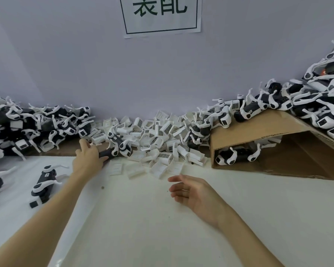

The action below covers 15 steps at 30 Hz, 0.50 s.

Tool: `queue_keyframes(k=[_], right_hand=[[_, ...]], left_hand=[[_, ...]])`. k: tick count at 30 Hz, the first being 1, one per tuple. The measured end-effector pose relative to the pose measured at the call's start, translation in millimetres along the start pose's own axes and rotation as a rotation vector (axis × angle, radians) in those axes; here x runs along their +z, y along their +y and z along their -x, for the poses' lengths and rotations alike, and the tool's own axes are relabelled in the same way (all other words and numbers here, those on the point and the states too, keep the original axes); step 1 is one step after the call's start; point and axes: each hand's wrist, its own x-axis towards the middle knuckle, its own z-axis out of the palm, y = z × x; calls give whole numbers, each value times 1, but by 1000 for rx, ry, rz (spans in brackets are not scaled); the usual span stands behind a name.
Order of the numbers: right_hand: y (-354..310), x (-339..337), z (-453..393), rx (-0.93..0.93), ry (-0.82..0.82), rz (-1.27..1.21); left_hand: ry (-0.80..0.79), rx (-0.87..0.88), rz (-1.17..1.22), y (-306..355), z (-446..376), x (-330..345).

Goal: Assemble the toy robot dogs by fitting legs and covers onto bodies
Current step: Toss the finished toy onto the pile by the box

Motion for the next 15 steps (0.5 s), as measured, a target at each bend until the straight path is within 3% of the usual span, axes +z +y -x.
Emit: queue_keyframes(k=[7, 12, 15], right_hand=[[0, 1, 2, -8, 4, 8], [0, 2, 2, -1, 6, -1], [0, 3, 1, -1, 28, -89]], left_hand=[[385, -80, 292, 6, 24, -16], [503, 189, 508, 52, 63, -31], [490, 369, 593, 90, 104, -28]])
